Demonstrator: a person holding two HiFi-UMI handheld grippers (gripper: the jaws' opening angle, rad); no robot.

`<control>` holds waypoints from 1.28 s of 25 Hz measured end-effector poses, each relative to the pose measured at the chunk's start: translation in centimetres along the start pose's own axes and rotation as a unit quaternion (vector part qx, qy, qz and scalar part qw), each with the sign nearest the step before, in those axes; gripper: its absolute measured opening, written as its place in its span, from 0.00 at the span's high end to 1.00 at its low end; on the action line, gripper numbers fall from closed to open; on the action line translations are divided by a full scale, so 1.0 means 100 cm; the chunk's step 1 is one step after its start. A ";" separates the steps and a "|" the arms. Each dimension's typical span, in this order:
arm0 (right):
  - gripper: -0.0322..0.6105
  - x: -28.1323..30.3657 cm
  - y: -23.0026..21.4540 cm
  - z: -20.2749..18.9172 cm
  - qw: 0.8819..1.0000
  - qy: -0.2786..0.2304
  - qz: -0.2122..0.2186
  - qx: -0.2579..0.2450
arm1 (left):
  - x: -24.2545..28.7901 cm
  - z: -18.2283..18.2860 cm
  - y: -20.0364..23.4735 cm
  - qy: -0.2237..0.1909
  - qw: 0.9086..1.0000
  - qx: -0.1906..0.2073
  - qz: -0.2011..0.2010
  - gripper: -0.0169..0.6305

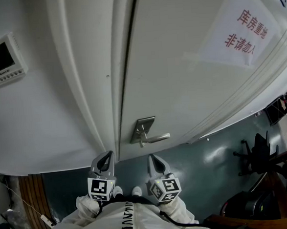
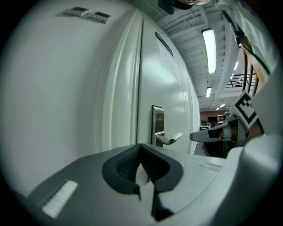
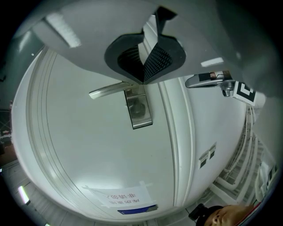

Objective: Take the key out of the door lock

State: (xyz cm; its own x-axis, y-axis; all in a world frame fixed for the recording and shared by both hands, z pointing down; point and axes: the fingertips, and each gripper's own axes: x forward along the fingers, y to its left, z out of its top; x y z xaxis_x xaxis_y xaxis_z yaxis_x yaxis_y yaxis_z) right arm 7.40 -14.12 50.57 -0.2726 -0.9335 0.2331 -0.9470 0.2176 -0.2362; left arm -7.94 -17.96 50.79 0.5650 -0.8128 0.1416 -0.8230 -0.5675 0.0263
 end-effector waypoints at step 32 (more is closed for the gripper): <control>0.73 0.055 -0.038 -0.064 0.892 0.029 0.142 0.429 | -0.013 -0.015 -0.001 0.051 0.997 0.018 0.055 0.97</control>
State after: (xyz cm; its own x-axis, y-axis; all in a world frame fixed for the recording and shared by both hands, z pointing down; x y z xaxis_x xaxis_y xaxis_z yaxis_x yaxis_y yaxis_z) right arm 8.41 -18.29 58.78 -0.5118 -0.8542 0.0917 -0.3670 0.1209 -0.9223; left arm -8.69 -16.61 52.10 0.4606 -0.8544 0.2406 -0.8761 -0.4811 -0.0312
